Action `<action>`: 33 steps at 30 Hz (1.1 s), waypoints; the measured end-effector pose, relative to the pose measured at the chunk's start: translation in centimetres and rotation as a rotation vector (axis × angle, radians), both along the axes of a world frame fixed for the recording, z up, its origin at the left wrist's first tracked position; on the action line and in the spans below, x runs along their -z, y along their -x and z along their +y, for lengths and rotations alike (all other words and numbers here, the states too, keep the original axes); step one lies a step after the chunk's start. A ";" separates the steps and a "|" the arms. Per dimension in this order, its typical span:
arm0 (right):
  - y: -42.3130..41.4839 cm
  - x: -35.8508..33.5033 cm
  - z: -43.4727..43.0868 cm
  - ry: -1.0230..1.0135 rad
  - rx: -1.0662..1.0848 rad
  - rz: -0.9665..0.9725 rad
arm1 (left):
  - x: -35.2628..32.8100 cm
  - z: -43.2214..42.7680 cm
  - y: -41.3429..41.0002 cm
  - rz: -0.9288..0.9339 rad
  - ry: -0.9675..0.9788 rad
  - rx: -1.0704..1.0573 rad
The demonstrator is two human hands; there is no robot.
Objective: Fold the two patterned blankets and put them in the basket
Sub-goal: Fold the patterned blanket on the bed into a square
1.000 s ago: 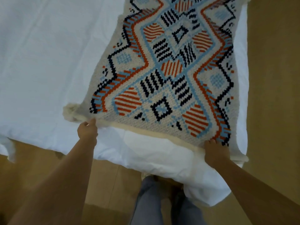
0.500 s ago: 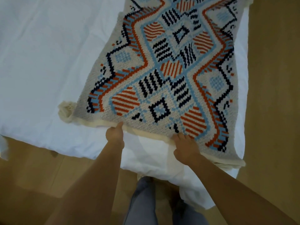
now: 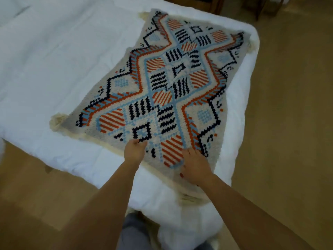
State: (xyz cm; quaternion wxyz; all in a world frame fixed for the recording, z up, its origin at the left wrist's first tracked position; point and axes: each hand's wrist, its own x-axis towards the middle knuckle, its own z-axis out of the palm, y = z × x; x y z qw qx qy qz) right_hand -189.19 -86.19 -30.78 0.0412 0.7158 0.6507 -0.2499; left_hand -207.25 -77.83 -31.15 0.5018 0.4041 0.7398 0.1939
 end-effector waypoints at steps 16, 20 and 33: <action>-23.5 -7.9 3.1 -0.159 -0.144 -0.009 | -8.5 2.9 -24.0 0.360 -0.283 0.474; -28.8 -7.4 8.8 -0.167 -0.148 -0.033 | -7.6 7.3 -29.7 0.371 -0.307 0.515; -42.2 -3.0 24.5 -0.117 -0.302 -0.135 | -2.0 16.2 -44.7 0.714 -0.250 0.751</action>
